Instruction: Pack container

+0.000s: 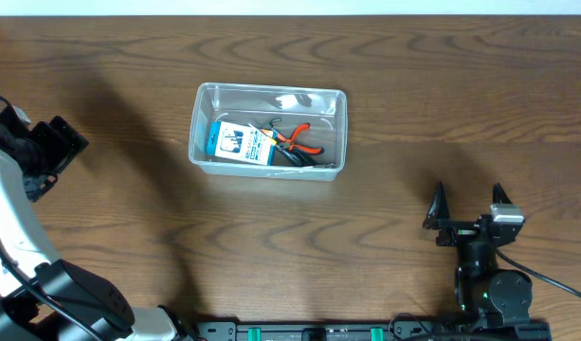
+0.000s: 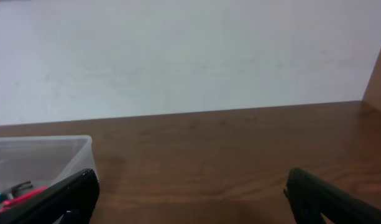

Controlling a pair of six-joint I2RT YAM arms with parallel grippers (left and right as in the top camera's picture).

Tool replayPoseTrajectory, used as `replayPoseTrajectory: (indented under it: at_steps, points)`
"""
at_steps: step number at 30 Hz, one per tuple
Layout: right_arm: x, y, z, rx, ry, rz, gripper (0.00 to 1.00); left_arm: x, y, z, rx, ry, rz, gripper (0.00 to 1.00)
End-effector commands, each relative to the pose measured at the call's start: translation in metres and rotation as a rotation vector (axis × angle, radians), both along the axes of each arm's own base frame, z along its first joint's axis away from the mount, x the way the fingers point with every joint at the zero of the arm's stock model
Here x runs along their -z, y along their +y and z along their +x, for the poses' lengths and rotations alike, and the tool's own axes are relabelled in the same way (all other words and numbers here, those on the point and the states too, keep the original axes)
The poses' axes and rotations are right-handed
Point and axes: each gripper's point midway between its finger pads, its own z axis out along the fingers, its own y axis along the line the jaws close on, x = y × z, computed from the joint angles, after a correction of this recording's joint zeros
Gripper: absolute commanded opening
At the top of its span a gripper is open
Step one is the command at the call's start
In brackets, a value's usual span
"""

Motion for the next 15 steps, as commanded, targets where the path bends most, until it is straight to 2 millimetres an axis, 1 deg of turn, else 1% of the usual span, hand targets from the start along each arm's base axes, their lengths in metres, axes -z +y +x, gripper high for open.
replayPoseTrajectory:
  at_steps: [1, 4, 8, 11, 15]
  points:
    - [0.004, -0.001, 0.000, 0.001, 0.000, -0.020, 0.99, -0.006, 0.000, 0.001, 0.018, -0.010, 0.020, 0.90]
    - [0.013, 0.003, 0.002, -0.022, 0.019, -0.050, 0.99, -0.006, 0.000, 0.001, 0.018, -0.010, 0.021, 0.90]
    - [0.024, 0.014, 0.003, -0.090, 0.039, -0.113, 0.99, -0.006, 0.000, 0.001, 0.018, -0.010, 0.020, 0.90]
    - [0.031, 0.014, 0.004, -0.093, 0.052, -0.127, 0.99, -0.006, 0.000, 0.001, 0.018, -0.010, 0.021, 0.91]
    - [0.045, 0.014, 0.006, -0.091, 0.081, -0.127, 0.99, -0.006, 0.000, 0.001, 0.018, -0.010, 0.020, 0.90]
